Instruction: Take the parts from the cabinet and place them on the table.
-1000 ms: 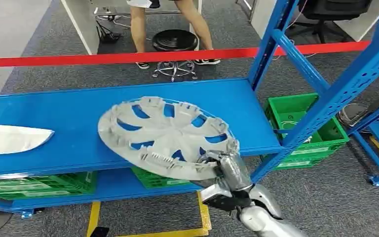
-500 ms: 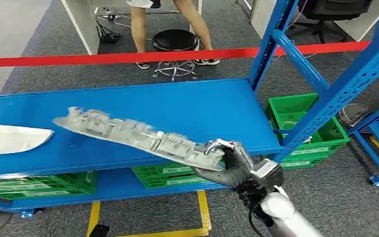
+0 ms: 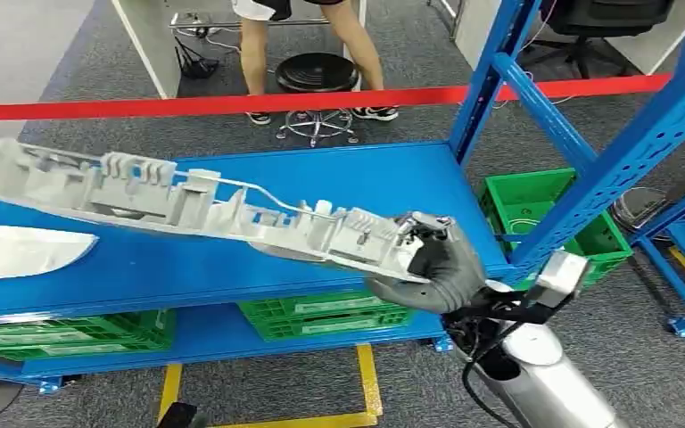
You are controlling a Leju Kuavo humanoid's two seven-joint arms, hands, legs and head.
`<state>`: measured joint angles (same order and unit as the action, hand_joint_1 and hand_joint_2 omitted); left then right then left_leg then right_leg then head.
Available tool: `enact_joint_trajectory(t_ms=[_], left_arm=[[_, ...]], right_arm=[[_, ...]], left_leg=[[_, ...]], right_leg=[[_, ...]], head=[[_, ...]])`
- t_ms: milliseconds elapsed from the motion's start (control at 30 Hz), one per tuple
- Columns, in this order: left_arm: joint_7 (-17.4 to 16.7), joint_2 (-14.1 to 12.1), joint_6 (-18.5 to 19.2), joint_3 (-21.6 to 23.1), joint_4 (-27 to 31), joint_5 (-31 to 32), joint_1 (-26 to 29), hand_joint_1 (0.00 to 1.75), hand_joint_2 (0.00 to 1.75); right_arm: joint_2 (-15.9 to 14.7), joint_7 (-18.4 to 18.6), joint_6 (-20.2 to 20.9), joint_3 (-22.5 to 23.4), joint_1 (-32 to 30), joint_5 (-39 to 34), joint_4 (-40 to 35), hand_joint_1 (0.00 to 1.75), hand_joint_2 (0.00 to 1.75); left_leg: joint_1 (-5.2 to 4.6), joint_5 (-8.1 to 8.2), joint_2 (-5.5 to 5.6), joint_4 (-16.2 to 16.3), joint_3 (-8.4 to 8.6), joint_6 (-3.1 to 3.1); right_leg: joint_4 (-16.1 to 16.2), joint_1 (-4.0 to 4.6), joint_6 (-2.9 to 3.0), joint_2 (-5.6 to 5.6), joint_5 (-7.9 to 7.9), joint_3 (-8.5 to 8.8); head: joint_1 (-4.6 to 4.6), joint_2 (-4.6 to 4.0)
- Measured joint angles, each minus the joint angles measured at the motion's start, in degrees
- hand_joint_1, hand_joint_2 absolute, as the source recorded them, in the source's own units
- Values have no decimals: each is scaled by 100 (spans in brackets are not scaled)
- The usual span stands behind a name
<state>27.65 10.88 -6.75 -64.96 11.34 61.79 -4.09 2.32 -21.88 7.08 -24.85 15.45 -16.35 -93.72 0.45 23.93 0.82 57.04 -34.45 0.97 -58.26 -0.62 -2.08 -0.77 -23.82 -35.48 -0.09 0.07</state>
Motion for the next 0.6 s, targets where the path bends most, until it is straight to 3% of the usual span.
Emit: enact_joint_trajectory(t_ms=[233,600], left_arm=[[323,2,-92,144,0,188,1,0,175],[147,61,114,216,0,-6,15,0,175]], right_arm=[[-13,63,63,61,60,-118,-209,175,175],[-76,291,172,42,138,-155,-205,175,175]], left_leg=[[0,1,0,0,-1,0],[0,0,0,0,-2,0]], right_leg=[[0,0,1,-1,-1,-1],[0,0,1,1,-1,1]], head=[[0,0],[0,-2]])
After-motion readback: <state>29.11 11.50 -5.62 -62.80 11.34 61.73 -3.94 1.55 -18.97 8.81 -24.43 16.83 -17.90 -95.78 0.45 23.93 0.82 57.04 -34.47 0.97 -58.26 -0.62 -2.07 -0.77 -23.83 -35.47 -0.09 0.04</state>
